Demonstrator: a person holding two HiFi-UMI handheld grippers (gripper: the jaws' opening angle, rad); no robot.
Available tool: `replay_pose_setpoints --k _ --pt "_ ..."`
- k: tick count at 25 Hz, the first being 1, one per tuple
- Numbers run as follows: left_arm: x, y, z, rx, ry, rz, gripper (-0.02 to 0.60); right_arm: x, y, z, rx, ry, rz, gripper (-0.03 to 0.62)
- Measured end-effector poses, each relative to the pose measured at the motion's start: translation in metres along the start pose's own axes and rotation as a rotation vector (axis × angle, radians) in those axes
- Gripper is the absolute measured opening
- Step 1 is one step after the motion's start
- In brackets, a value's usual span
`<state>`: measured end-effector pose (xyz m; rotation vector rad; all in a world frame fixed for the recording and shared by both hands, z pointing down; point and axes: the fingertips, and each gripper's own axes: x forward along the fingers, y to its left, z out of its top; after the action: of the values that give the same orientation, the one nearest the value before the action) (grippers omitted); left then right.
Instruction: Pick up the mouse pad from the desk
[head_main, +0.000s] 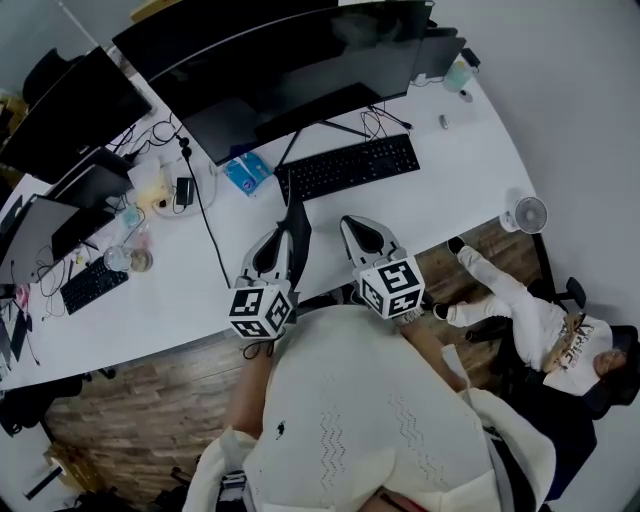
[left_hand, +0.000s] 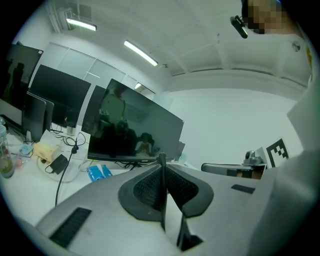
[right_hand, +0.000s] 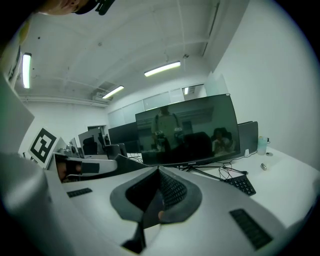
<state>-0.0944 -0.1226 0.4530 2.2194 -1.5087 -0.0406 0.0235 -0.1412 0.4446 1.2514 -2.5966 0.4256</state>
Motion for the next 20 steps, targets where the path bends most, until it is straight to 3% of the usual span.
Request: replay_pose_setpoints --k 8,20 --pt "-0.003 -0.001 0.011 0.015 -0.022 -0.001 0.031 -0.007 -0.006 0.023 0.01 -0.047 -0.007 0.002" --pt "-0.003 -0.001 0.043 0.052 -0.096 -0.003 0.031 -0.005 0.008 0.053 -0.076 -0.097 0.016 0.002"
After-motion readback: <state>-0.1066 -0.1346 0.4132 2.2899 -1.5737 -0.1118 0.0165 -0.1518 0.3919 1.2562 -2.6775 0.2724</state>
